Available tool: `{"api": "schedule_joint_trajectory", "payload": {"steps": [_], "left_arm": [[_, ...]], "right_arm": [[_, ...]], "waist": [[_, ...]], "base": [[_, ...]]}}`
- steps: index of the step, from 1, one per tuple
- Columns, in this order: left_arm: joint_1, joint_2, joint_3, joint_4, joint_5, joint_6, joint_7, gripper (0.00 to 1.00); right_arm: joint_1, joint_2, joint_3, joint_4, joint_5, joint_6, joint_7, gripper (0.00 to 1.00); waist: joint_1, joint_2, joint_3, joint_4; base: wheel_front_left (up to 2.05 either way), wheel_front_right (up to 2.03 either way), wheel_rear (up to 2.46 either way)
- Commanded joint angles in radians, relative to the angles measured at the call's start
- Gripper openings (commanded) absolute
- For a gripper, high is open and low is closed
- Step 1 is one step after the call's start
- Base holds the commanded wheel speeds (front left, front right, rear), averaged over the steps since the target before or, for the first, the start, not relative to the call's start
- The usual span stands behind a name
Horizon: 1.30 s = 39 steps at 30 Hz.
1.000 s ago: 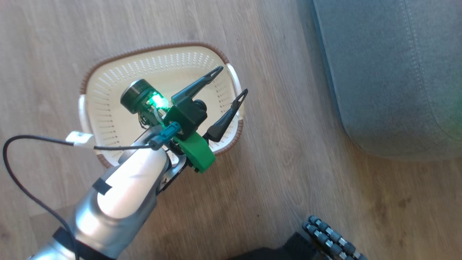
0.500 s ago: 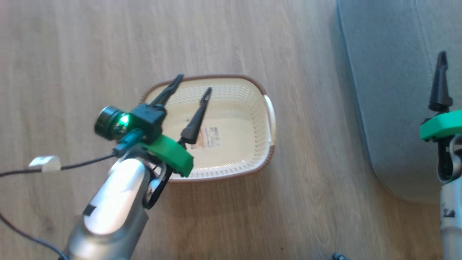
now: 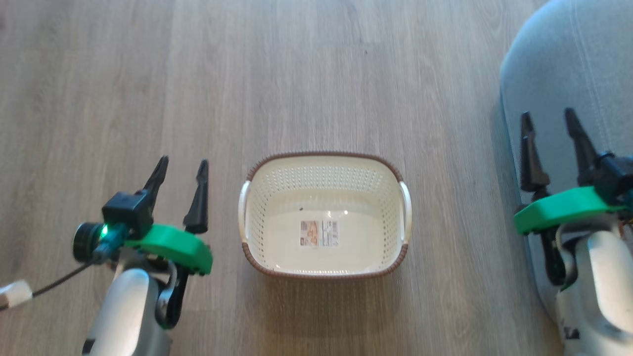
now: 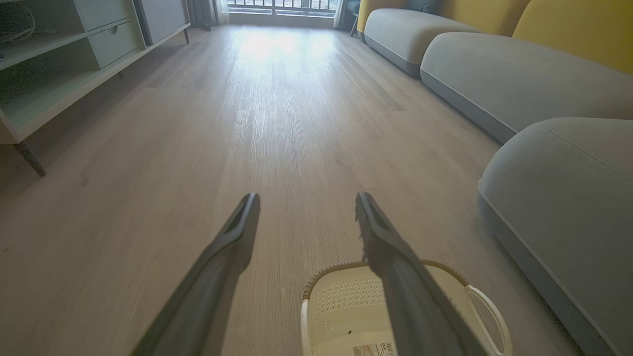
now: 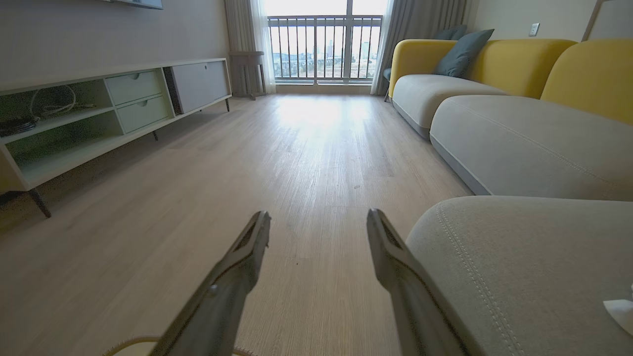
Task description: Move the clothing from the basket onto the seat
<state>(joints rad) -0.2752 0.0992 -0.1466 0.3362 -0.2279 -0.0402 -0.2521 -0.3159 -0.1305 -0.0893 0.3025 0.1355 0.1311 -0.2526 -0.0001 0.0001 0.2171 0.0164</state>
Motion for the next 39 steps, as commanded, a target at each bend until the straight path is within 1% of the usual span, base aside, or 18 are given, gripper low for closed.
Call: {"api": "schedule_joint_trajectory", "payload": {"steps": [1,8,14,21,24,28,39], "left_arm": [[-0.002,0.007,0.051,-0.038,0.015,0.006,-0.01,1.0],[0.078,-0.015,0.161,-0.052,0.049,0.009,-0.01,1.0],[0.133,-0.034,0.223,-0.065,0.071,0.011,-0.01,1.0],[0.163,-0.043,0.253,-0.057,0.085,0.007,-0.01,1.0],[0.172,-0.045,0.26,-0.04,0.085,-0.007,-0.01,1.0],[0.185,-0.047,0.263,-0.037,0.095,-0.012,-0.01,1.0],[0.199,-0.049,0.261,-0.036,0.104,-0.004,-0.01,1.0]], "right_arm": [[0.013,0.0,0.025,-0.037,0.012,0.0,-0.009,1.0],[0.07,0.006,0.082,-0.027,0.024,0.0,-0.009,1.0],[0.107,0.005,0.126,0.005,0.026,0.0,-0.009,1.0],[0.126,0.004,0.135,0.034,0.031,0.0,-0.009,1.0],[0.129,0.002,0.141,0.055,0.027,0.0,-0.009,1.0],[0.131,0.005,0.146,0.076,0.023,0.0,-0.009,1.0],[0.134,0.013,0.136,0.094,0.017,0.0,-0.009,1.0]], "waist": [[0.0001,-0.0001,-0.03,0.018],[0.0001,-0.0001,-0.083,0.022],[0.0001,-0.0001,-0.129,0.015],[0.0001,-0.0001,-0.166,0.012],[0.0001,-0.0001,-0.179,0.011],[0.0001,-0.0001,-0.192,0.009],[0.0001,-0.0001,-0.191,0.008]], "base": [[0.0,0.0,0.0],[0.0,0.0,0.0],[0.0,0.0,0.0],[0.0,0.0,0.0],[0.0,0.0,0.0],[0.0,0.0,0.0],[0.0,0.0,0.0]]}}
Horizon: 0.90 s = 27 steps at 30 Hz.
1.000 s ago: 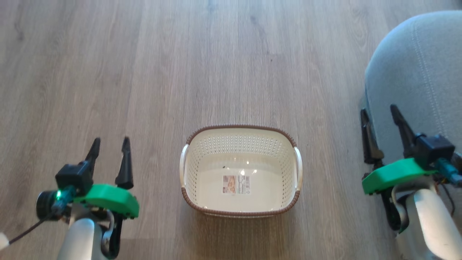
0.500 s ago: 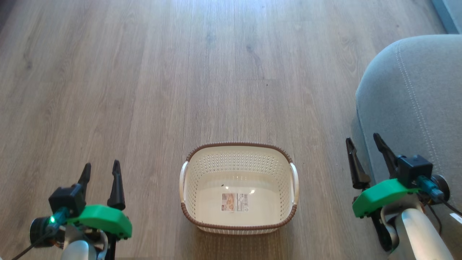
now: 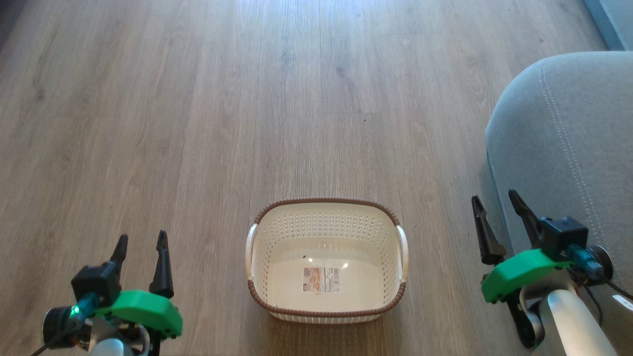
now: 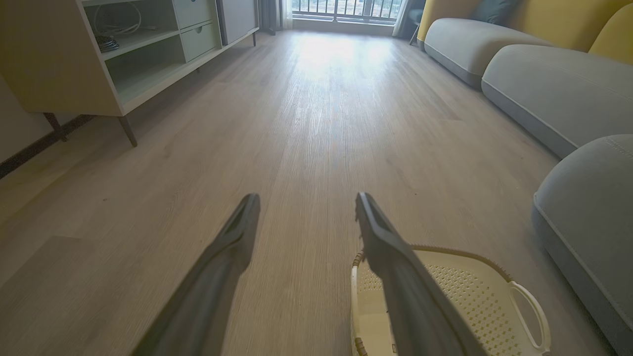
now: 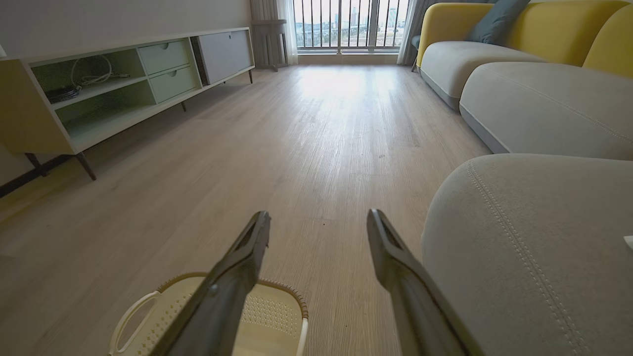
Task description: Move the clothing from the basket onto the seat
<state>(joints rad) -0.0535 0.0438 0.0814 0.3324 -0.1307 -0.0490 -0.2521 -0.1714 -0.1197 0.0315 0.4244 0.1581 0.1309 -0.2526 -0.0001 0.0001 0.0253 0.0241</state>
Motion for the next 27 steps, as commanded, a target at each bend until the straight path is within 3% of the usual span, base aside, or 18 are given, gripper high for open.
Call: {"api": "schedule_joint_trajectory", "payload": {"steps": [1,4,5,9,27], "left_arm": [[-0.022,0.007,0.032,-0.033,0.007,0.007,-0.01,1.0],[-0.023,0.007,0.031,-0.036,0.006,0.006,-0.01,1.0],[0.0,0.0,0.0,-0.002,0.0,0.001,0.0,0.0],[0.017,-0.006,-0.004,0.05,-0.001,0.0,0.006,0.0],[0.006,-0.004,0.003,0.033,-0.202,-0.011,0.056,0.0]], "right_arm": [[-0.01,0.003,0.014,-0.026,-0.006,0.0,-0.009,1.0],[-0.013,0.003,0.013,-0.023,-0.006,0.0,-0.009,1.0],[0.0,0.0,-0.003,0.003,0.0,0.0,0.0,0.0],[0.021,0.003,0.004,0.056,0.001,0.0,0.002,0.0],[0.026,0.012,-0.017,0.025,0.198,0.0,0.053,0.0]], "waist": [[0.0001,-0.0001,0.001,0.0],[0.0001,-0.0001,0.003,0.0],[0.0001,-0.0001,0.003,0.0],[0.0001,-0.0001,0.004,0.0],[0.0001,-0.0001,0.0,-0.003]], "base": [[0.0,0.0,0.0],[0.0,0.0,0.0],[0.0,0.0,0.0],[0.0,0.0,0.0],[0.0,0.0,0.0]]}}
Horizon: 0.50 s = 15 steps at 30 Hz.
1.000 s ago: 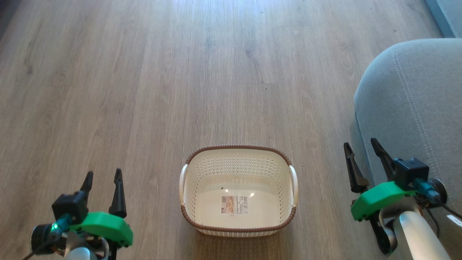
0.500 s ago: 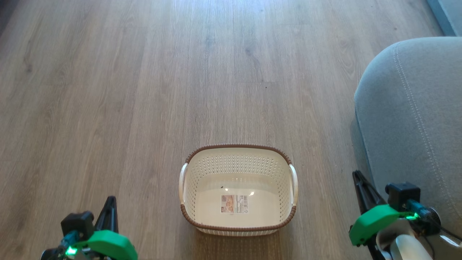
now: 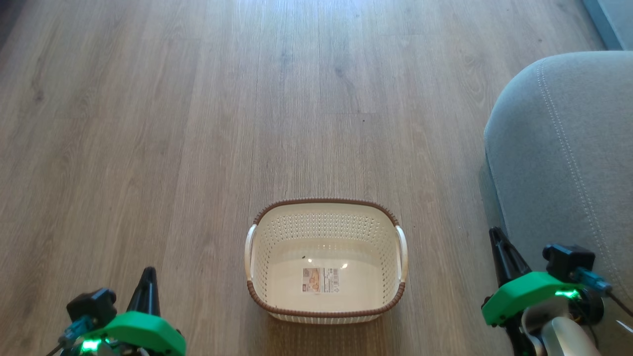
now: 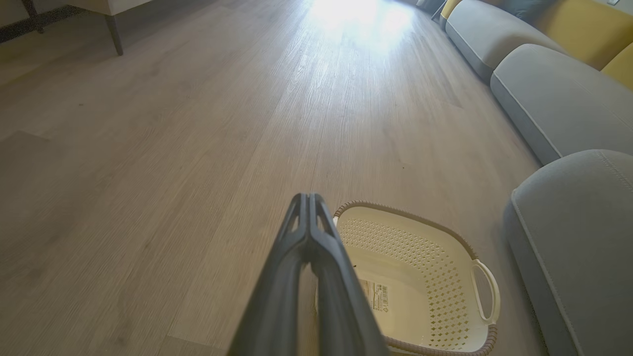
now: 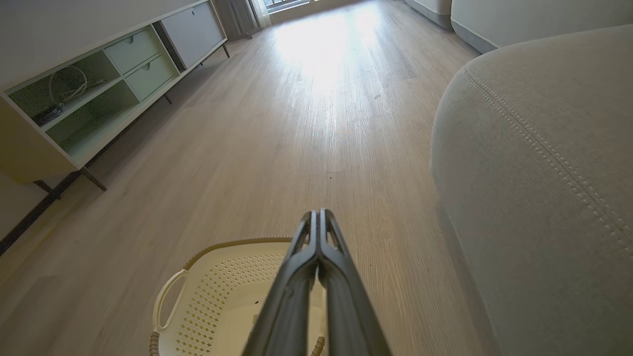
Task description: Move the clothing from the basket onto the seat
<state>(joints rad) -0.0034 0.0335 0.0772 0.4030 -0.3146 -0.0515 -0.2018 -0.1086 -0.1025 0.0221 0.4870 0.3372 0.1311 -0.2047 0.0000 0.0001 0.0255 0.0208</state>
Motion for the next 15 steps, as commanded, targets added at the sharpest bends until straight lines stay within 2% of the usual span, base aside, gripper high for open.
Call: {"api": "schedule_joint_trajectory", "payload": {"steps": [1,15], "left_arm": [[-0.045,0.006,0.007,-0.039,-0.03,-0.009,0.009,0.0],[-0.052,0.008,0.01,-0.057,-0.207,-0.019,0.051,0.0]], "right_arm": [[-0.036,-0.005,-0.009,-0.04,0.03,0.0,0.008,0.0],[-0.03,0.003,-0.026,-0.068,0.204,0.0,0.051,0.0]], "waist": [[0.0,-0.0001,0.0,0.0],[0.0,-0.0001,-0.003,-0.003]], "base": [[0.0,0.0,0.0],[0.0,0.0,0.0]]}}
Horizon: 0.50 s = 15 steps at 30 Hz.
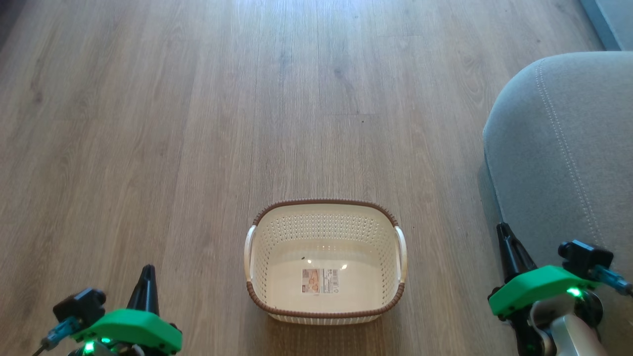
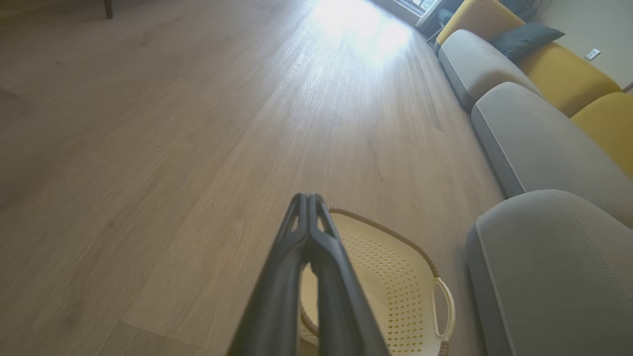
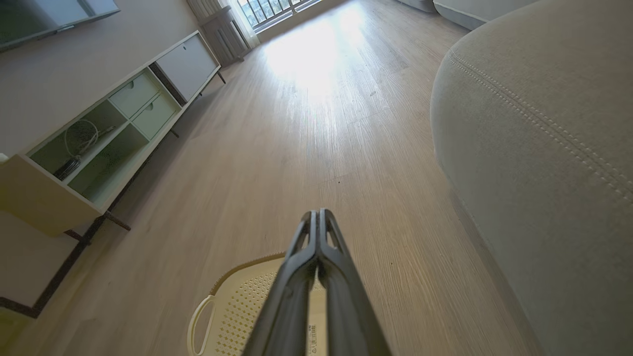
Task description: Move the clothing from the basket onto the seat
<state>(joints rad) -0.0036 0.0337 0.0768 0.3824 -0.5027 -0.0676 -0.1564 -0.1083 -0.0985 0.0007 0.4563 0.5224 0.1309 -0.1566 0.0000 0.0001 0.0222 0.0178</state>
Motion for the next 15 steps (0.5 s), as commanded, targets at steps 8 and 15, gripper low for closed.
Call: {"api": "schedule_joint_trajectory", "payload": {"steps": [8,15], "left_arm": [[-0.056,0.008,0.013,-0.045,-0.113,-0.008,0.028,0.0],[-0.06,0.009,0.015,-0.052,-0.196,-0.013,0.048,0.0]], "right_arm": [[-0.028,0.003,-0.014,-0.053,0.112,0.0,0.026,0.0],[-0.026,0.007,-0.023,-0.066,0.193,0.0,0.046,0.0]], "waist": [[0.0,-0.0001,-0.002,-0.002],[0.0,-0.0001,-0.003,-0.003]], "base": [[0.0,0.0,0.0],[0.0,0.0,0.0]]}}
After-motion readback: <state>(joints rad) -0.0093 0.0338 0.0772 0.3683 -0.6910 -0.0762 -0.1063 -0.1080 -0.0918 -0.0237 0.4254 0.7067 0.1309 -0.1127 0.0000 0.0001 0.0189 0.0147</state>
